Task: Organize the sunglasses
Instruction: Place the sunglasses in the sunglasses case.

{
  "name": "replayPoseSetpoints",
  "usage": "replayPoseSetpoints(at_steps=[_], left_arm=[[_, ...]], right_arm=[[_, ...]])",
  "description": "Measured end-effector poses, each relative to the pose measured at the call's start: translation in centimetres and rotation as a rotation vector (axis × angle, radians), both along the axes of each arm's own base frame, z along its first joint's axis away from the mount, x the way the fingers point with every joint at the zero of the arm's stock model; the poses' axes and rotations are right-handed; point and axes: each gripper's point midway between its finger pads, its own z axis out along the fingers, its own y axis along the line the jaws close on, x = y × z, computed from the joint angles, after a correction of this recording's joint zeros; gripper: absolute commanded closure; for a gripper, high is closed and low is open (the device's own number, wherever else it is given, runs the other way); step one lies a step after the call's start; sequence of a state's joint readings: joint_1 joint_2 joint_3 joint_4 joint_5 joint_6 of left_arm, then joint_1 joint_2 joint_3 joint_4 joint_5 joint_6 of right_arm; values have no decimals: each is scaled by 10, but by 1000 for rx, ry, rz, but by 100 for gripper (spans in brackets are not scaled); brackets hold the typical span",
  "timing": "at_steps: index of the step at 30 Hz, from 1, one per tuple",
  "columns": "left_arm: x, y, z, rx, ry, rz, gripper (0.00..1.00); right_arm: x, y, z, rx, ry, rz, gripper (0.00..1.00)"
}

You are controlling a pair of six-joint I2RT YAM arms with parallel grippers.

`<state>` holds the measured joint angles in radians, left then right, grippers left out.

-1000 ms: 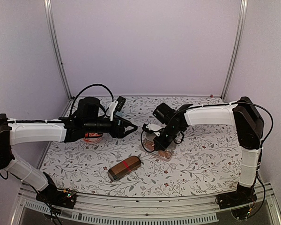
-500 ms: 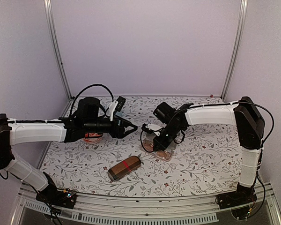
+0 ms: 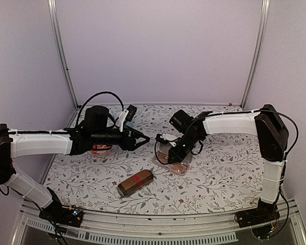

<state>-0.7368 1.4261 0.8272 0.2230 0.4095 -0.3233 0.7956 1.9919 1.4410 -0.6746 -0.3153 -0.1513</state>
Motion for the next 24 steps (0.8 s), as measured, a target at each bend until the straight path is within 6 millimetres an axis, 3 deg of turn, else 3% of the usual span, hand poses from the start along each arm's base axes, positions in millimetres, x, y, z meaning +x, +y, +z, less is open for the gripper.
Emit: replayPoseSetpoints(at_steps=[24], left_arm=[[0, 0, 0, 0, 0, 0, 36]], right_arm=[[-8, 1, -10, 17, 57, 50, 94]])
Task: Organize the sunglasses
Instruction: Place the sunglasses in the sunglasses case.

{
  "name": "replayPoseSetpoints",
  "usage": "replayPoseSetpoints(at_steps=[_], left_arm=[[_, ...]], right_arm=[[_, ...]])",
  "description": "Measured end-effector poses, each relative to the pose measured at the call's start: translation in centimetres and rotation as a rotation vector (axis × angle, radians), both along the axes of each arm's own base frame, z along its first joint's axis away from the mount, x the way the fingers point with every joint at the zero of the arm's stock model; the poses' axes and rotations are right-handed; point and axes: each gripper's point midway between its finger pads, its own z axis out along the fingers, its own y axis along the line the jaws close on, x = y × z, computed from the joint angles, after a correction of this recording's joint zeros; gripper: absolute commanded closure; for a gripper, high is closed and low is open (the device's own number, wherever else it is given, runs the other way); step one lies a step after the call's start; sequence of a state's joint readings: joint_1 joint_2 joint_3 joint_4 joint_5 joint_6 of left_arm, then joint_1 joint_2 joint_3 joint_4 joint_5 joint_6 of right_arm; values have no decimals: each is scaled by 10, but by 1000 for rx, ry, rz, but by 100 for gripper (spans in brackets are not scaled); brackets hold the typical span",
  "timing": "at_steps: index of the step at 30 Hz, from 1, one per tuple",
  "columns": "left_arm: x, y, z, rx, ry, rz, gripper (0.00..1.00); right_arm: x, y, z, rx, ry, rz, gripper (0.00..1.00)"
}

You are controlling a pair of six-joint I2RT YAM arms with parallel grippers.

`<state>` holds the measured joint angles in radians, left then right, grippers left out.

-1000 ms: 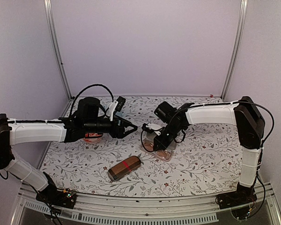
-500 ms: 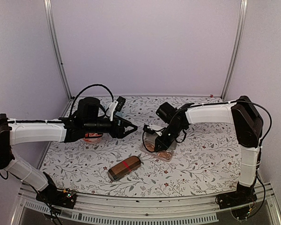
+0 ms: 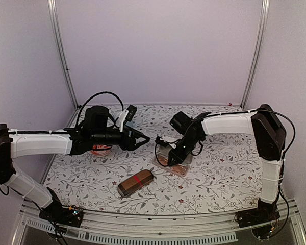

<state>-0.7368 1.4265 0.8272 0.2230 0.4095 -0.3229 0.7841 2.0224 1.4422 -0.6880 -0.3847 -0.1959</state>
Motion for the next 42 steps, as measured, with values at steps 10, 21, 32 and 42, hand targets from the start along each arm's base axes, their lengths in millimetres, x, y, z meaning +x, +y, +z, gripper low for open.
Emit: replayPoseSetpoints(at_steps=[10, 21, 32, 42], left_arm=[[0, 0, 0, 0, 0, 0, 36], [0, 0, 0, 0, 0, 1, 35], [0, 1, -2, 4, -3, 0, 19], [1, -1, -13, 18, 10, -3, 17]], right_arm=[[2, 0, -1, -8, -8, -2, 77], [6, -4, -3, -35, -24, -21, 71], [11, -11, 0, -80, -63, -69, 57], [14, -8, 55, 7, -161, -107, 48]])
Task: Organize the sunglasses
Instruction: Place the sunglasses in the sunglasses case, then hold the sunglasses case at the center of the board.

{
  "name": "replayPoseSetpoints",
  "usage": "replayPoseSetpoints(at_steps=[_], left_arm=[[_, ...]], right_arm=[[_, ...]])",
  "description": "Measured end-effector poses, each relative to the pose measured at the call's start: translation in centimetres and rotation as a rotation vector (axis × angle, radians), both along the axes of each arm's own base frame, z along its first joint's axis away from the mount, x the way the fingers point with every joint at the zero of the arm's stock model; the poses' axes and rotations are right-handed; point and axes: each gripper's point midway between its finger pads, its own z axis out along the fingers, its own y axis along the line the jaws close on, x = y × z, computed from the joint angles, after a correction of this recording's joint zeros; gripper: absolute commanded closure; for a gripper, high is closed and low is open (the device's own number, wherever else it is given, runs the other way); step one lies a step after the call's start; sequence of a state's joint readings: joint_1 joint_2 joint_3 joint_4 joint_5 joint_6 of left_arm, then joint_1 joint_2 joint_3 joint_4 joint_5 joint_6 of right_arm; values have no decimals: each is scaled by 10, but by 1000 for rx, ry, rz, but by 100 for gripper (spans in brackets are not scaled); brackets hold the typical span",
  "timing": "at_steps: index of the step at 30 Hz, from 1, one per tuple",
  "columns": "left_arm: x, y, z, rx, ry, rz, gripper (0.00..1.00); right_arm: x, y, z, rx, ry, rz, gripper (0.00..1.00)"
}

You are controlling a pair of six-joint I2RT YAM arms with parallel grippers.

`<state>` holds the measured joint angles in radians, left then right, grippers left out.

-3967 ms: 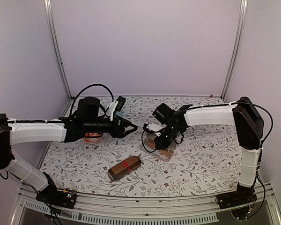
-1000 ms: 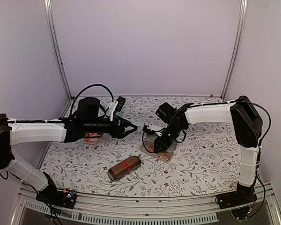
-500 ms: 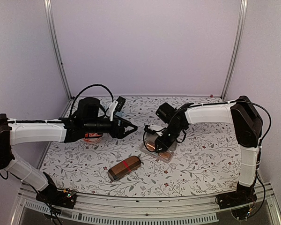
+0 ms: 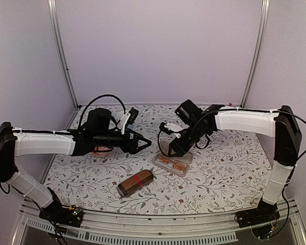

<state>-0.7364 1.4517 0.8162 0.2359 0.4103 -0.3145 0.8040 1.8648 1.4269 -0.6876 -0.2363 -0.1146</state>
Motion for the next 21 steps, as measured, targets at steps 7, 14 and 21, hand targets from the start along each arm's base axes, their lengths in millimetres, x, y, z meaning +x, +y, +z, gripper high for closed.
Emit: replayPoseSetpoints(at_steps=[7, 14, 21], left_arm=[[4, -4, -39, 67, 55, -7, 18], [6, -9, -90, 173, 132, -22, 19], [11, -16, -121, 258, 158, -41, 19]], right_arm=[[9, -11, 44, 73, -98, -73, 46], [36, -45, 29, 85, -61, -201, 48], [49, -56, 13, 125, 0, -246, 52]])
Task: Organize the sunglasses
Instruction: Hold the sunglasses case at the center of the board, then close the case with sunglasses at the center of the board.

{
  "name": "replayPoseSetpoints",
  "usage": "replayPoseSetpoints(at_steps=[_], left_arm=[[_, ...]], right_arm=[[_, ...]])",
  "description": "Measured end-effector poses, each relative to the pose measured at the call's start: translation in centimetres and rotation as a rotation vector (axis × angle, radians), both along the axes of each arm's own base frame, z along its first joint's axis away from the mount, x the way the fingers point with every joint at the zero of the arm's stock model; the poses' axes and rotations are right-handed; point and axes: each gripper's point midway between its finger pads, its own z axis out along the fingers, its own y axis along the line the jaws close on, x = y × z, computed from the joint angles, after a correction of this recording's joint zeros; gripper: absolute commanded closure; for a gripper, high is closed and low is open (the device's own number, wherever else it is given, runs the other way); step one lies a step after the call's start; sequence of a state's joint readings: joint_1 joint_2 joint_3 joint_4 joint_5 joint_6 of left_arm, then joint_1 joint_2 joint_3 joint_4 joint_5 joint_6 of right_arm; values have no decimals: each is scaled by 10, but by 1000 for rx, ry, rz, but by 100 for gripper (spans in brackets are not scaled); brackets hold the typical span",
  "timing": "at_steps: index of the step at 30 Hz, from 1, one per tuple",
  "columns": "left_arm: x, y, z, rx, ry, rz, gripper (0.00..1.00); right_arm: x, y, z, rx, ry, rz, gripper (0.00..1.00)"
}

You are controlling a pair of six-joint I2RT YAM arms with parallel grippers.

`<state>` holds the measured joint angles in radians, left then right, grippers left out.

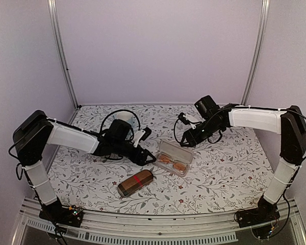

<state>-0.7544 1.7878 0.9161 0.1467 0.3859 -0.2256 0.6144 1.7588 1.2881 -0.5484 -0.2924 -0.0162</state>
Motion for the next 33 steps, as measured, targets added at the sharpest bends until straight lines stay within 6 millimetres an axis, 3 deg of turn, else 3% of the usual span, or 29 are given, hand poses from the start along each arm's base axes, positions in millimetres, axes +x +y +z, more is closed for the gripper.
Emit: replayPoseSetpoints(at_steps=[7, 18, 33], left_arm=[[3, -11, -14, 52, -1, -38, 19], [-11, -20, -43, 121, 30, -94, 24], [-5, -32, -48, 185, -53, -58, 32]], right_arm=[[-2, 3, -16, 39, 63, 19, 61], [-9, 13, -16, 99, 88, 57, 75], [-14, 14, -21, 114, 101, 62, 88]])
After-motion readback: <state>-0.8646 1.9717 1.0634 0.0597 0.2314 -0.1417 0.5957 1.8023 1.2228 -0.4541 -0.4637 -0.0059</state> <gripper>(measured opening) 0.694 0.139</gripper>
